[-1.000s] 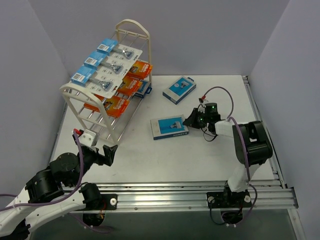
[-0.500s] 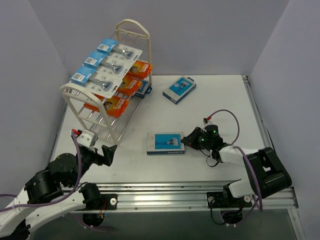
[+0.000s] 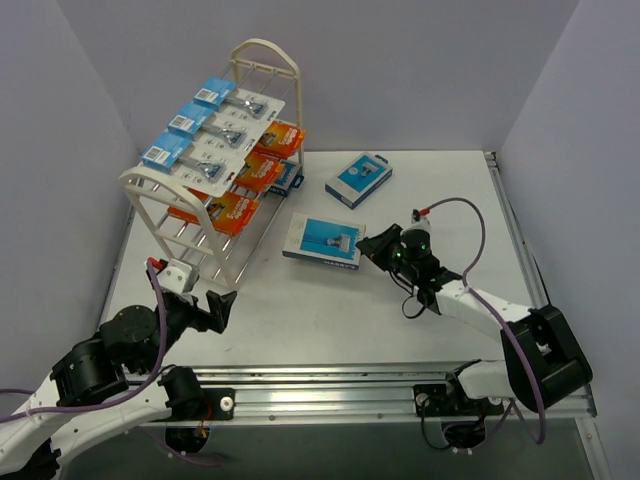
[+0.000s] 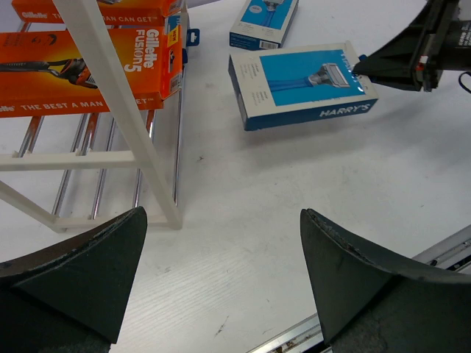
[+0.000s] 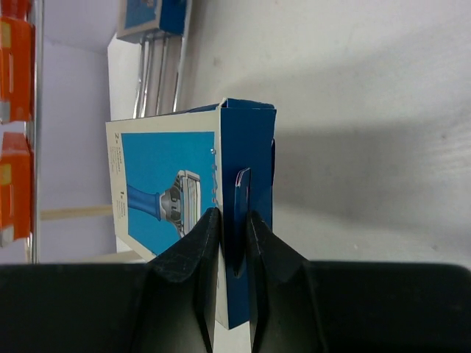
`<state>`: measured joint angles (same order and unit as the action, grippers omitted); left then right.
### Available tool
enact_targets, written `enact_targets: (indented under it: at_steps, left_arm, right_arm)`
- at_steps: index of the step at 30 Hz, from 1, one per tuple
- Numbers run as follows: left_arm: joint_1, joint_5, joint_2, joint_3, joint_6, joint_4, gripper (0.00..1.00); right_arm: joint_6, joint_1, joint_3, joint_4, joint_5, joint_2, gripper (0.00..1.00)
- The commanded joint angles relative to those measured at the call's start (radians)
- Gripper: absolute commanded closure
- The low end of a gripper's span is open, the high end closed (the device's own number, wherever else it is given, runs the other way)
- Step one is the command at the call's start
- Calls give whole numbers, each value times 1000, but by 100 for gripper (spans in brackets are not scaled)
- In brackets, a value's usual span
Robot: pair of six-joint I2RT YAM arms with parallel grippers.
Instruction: Place and organize the shaving razors onto the shelf
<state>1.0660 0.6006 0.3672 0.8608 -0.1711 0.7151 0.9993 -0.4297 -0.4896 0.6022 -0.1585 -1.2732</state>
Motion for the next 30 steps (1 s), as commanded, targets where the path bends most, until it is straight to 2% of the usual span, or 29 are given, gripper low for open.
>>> enact_targets:
  at_steps: [1, 9, 16, 25, 30]
  left_arm:
    - [-5, -15, 10, 29, -7, -20, 6]
    - [0, -5, 4, 24, -16, -23, 6]
    - [5, 28, -4, 23, -28, -22, 6]
    - [11, 24, -1, 21, -24, -25, 6]
    - [12, 24, -10, 23, -25, -25, 6]
  right_arm:
    - [38, -44, -124, 57, 97, -96, 100]
    - [84, -139, -358, 182, 149, -376, 100]
    - [116, -210, -596, 199, 181, -625, 100]
    - [188, -259, -817, 212, 229, -833, 100]
    - [205, -279, -900, 180, 283, -893, 100]
